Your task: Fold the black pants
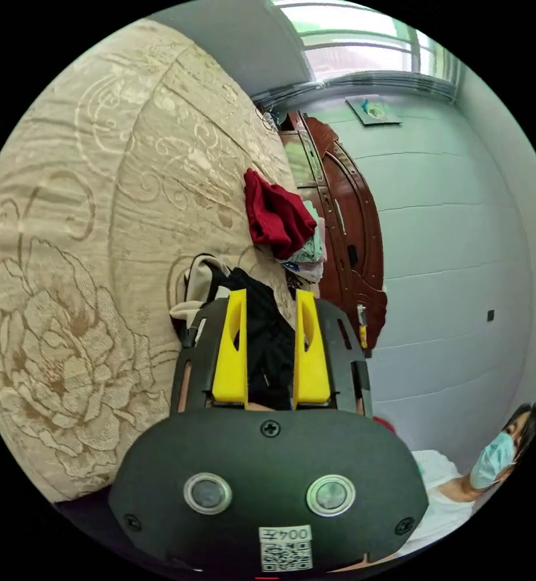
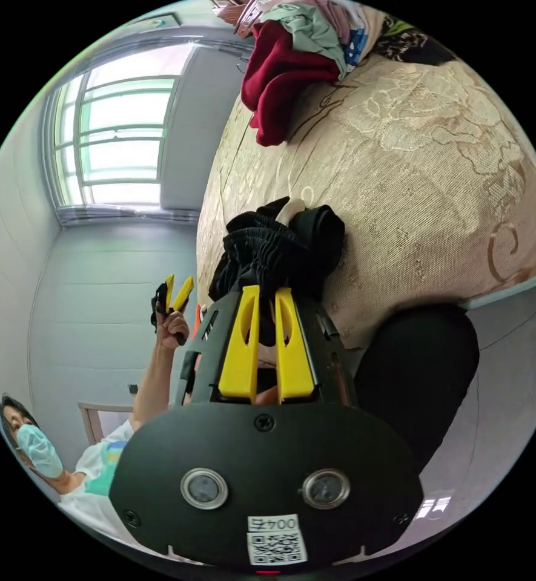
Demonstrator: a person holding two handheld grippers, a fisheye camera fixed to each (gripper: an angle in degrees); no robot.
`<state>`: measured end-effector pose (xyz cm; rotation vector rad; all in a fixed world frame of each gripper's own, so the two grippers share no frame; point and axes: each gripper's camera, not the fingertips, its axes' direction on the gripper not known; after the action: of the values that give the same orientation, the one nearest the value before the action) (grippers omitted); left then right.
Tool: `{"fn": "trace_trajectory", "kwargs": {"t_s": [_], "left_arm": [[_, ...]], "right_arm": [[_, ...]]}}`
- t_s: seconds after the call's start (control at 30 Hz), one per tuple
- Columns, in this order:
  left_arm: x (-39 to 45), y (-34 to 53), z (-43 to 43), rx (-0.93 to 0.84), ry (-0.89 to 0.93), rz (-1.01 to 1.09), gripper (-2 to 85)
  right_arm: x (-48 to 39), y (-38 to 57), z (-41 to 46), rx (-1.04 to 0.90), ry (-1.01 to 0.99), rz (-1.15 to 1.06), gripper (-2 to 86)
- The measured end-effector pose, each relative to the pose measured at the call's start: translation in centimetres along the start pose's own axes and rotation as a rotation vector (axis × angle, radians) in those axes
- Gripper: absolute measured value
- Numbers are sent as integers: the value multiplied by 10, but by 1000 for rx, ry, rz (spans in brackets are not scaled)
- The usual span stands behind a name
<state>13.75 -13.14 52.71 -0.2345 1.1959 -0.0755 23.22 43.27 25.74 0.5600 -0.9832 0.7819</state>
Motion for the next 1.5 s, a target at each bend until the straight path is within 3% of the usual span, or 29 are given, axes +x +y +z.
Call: {"fn": "trace_trajectory", "kwargs": {"t_s": [0.23,0.4,0.57,0.67,0.87,1.03,1.23,1.5], "left_arm": [[38,-5,89,-219,-428,491,144],[51,-5,154,-364,-545,766,141],[32,-9,186,-450,-479,740,142],[22,-8,195,-436,-432,706,142],[13,3,210,-492,-407,724,143],[24,11,233,-537,-286,769,142],[32,12,258,-615,-293,838,138],[35,3,278,-714,-127,763,133]], "right_arm": [[15,29,-13,115,-50,-47,98],[27,45,-31,221,18,-28,117],[37,34,-21,208,54,4,121],[34,33,-18,195,59,-36,72],[37,64,-65,256,195,-82,38],[59,73,-75,226,152,-22,39],[68,69,-82,212,132,3,41],[70,55,-99,222,144,31,41]]}}
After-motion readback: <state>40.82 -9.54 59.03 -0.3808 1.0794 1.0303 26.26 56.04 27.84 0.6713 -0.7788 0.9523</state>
